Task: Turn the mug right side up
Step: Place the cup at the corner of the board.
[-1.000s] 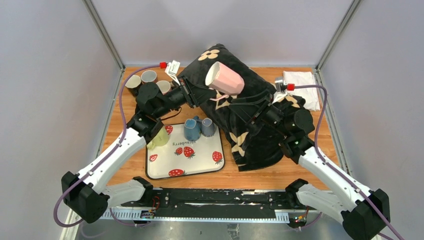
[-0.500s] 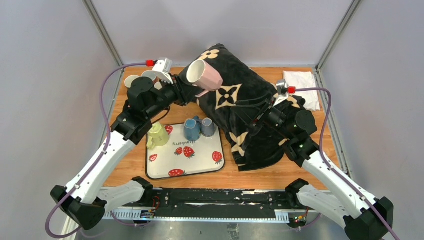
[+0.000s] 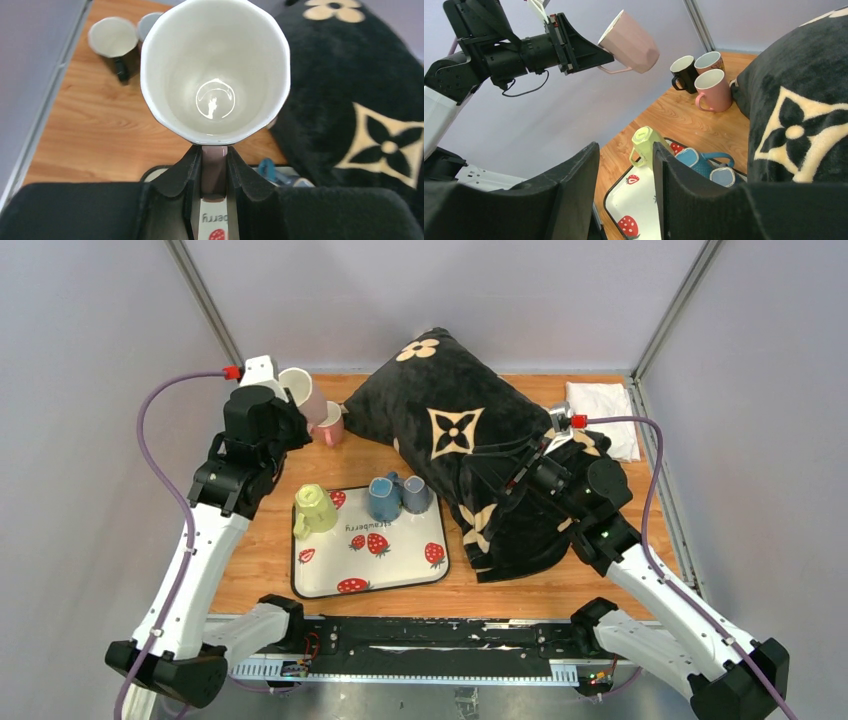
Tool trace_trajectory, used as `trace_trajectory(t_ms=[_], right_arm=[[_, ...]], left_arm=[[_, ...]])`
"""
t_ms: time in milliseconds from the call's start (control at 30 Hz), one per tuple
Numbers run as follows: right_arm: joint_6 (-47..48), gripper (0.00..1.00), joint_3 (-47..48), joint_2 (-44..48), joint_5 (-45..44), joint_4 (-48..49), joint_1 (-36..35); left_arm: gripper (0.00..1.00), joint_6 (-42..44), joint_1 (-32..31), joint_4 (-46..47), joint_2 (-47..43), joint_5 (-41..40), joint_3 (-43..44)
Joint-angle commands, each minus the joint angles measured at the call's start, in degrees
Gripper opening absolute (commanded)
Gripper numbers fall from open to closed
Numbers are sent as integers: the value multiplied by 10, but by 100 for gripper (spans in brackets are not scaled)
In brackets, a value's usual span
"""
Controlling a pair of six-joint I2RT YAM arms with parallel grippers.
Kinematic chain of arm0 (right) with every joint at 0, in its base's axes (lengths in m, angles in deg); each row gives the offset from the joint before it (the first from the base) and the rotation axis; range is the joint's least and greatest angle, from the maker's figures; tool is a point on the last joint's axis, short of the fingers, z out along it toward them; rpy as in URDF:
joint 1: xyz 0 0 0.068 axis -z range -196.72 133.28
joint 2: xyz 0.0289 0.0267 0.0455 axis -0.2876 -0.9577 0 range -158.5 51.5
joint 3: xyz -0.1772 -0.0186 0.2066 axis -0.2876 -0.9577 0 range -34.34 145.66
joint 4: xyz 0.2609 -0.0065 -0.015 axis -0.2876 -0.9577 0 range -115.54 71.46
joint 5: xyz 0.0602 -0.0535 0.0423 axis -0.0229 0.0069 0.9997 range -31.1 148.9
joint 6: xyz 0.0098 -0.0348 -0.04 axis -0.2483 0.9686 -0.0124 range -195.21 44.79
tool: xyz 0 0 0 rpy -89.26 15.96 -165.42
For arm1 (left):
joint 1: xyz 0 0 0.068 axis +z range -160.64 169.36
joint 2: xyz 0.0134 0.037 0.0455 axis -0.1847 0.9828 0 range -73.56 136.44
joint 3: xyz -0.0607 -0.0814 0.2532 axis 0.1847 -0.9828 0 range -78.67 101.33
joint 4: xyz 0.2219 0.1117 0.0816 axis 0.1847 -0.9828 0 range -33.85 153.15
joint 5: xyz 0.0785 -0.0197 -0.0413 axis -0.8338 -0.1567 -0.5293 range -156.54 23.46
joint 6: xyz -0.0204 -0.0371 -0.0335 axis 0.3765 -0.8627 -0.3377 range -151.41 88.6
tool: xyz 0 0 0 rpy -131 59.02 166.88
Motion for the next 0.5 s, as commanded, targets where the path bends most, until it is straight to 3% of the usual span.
trace_trajectory(t_ms=[0, 267, 467], right_arm=[[18, 46, 10, 6, -9, -22, -6], [22, 45, 7, 16, -21, -45, -6], [28, 45, 6, 23, -28, -69, -6]], left_arm=[[0, 0, 57, 16, -2, -16, 8], [0, 15, 99, 34, 24, -10, -26], [0, 3, 112, 52, 50, -65, -55]])
